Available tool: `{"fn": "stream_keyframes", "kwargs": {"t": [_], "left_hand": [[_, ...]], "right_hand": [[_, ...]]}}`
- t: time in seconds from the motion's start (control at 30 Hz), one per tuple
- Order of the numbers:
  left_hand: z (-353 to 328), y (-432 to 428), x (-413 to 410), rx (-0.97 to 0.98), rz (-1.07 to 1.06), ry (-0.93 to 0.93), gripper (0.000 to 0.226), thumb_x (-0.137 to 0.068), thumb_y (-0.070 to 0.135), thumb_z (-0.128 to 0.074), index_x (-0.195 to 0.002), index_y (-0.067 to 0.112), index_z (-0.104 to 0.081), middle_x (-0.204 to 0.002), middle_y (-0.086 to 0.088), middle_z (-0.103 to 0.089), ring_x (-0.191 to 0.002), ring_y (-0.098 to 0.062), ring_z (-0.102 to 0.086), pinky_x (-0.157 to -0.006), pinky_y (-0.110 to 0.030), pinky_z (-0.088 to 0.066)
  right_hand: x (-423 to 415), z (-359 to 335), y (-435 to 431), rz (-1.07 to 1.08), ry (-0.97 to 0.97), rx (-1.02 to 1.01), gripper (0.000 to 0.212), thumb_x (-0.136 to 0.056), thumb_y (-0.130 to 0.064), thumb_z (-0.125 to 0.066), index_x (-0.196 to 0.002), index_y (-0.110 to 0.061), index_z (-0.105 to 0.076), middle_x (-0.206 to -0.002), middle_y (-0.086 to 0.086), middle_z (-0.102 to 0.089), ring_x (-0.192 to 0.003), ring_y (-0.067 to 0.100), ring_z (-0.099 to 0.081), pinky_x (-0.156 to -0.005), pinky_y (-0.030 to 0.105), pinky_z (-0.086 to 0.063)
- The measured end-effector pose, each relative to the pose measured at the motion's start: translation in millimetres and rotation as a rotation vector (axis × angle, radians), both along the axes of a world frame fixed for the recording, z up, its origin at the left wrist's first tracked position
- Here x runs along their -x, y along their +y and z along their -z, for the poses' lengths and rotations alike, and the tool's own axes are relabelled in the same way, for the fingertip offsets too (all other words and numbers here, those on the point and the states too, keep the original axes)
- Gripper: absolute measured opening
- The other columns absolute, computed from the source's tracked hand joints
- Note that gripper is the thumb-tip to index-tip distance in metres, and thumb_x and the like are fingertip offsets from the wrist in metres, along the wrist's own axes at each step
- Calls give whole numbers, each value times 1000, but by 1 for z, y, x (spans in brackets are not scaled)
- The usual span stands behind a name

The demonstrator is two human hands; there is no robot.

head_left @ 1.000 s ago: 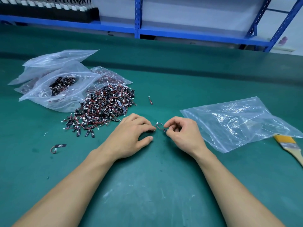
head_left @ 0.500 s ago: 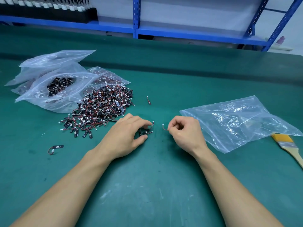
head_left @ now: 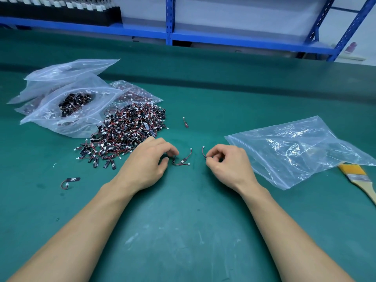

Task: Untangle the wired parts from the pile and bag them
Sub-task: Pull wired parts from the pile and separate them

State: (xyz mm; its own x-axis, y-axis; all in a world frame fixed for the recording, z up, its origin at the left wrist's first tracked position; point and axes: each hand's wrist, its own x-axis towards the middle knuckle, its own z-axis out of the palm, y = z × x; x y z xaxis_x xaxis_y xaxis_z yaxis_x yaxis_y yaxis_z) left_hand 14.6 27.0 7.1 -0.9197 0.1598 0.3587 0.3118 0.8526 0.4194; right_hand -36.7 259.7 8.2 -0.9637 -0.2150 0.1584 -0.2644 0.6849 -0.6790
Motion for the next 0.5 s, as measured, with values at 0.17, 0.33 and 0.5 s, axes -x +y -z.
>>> {"fn": "stream_keyframes", "kwargs": {"t": [0.17, 0.33, 0.5], "left_hand": [[-2, 5, -1, -22, -3, 6, 8, -89, 25, -70, -94, 31, -73, -88, 16, -59, -85, -14, -50, -79, -29, -42], [-2, 2, -2, -3, 52, -19, 6, -86, 27, -76, -90, 31, -75, -84, 15, -59, -80, -12, -48, -78, -32, -44], [-2, 3, -2, -21, 60, -18, 11, -89, 24, -73, -99, 28, -74, -93, 13, -62, -84, -11, -49, -81, -31, -45]], "right_hand": [[0, -2, 1, 30, -35, 8, 16, -72, -24, -53, -69, -27, -68, -58, -15, -60, -58, 5, -53, -55, 24, -44], [1, 0, 1, 34, -42, 15, 18, -71, -24, -52, -69, -28, -69, -62, -13, -64, -60, 5, -54, -56, 26, -47], [4, 2, 0, 37, -37, 14, 16, -76, -20, -58, -67, -29, -68, -62, -11, -64, -62, 8, -56, -57, 25, -46]]}}
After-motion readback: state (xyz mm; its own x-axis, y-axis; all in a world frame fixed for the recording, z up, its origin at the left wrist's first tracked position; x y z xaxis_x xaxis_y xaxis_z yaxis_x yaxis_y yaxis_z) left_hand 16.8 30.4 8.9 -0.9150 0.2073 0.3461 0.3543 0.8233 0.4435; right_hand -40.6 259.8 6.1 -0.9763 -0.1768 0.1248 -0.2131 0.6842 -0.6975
